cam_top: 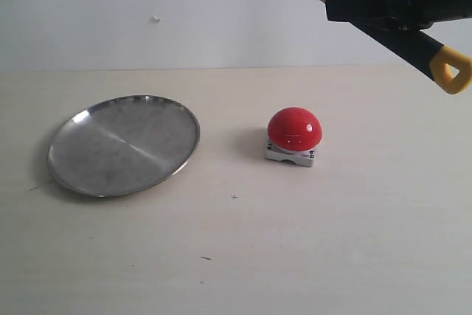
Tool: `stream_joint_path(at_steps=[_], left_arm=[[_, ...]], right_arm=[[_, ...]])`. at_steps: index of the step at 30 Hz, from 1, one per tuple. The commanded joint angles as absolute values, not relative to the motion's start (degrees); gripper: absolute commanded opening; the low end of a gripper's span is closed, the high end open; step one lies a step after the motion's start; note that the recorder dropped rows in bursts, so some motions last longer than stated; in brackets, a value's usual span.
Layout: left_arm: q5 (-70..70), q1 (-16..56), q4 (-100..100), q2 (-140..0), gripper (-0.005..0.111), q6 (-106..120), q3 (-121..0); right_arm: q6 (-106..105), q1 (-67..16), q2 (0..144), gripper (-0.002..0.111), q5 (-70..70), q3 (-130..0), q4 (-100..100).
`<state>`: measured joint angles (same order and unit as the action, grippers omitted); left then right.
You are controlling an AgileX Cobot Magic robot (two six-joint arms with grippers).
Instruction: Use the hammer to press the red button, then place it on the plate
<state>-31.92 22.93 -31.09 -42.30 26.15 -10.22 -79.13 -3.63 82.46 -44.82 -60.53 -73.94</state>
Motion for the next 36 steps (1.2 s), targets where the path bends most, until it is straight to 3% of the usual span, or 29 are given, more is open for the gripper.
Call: stream_joint_path(at_steps=[1,23,36], left_arm=[[-31.33,22.94,-30.52,-34.37,0.0,26.67,-6.79],[-17.8,22.94,-21.82,-13.37,0.0,20.51,-1.57],[-11.96,22.94,-21.67,-11.13,0.0,20.62,-1.57]], right_arm=[[-79.75,-3.65,81.4,0.0,-44.74,-60.9,-77.21],[-82.81,-3.65,81.4,0.0,-43.3,-60.9,-78.49],[-83.67,-3.65,79.75,0.0,-43.63,-60.9,-76.27]])
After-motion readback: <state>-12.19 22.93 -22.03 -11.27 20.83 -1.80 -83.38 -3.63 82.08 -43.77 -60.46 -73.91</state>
